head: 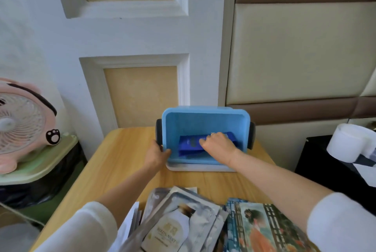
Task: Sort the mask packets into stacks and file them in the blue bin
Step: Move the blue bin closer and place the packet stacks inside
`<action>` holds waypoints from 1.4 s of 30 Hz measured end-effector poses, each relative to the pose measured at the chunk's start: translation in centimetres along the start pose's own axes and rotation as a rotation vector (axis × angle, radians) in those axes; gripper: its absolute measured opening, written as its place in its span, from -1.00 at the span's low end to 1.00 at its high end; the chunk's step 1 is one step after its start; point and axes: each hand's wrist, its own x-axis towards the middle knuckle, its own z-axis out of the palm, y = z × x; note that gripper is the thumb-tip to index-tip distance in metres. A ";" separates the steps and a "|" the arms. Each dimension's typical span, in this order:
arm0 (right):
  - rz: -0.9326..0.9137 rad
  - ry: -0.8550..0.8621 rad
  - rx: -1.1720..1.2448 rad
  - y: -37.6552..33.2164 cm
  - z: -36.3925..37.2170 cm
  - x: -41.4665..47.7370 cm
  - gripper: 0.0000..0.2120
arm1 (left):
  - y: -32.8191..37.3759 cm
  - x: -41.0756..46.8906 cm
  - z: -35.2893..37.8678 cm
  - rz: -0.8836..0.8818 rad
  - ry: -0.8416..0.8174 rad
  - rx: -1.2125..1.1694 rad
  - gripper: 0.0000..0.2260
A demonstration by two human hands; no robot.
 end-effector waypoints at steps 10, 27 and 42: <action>0.142 -0.123 0.386 -0.6 3.4 1.7 -0.26 | -0.7 -0.6 -0.2 0.036 -0.075 0.002 -0.55; 0.119 -0.085 0.890 1.1 -2.0 -8.7 -0.65 | 2.5 -13.9 -8.9 0.413 -0.641 0.329 -0.41; 0.145 -0.770 0.940 1.7 -2.7 -15.6 -0.34 | 1.8 -22.0 -3.5 0.494 -0.670 1.232 -0.07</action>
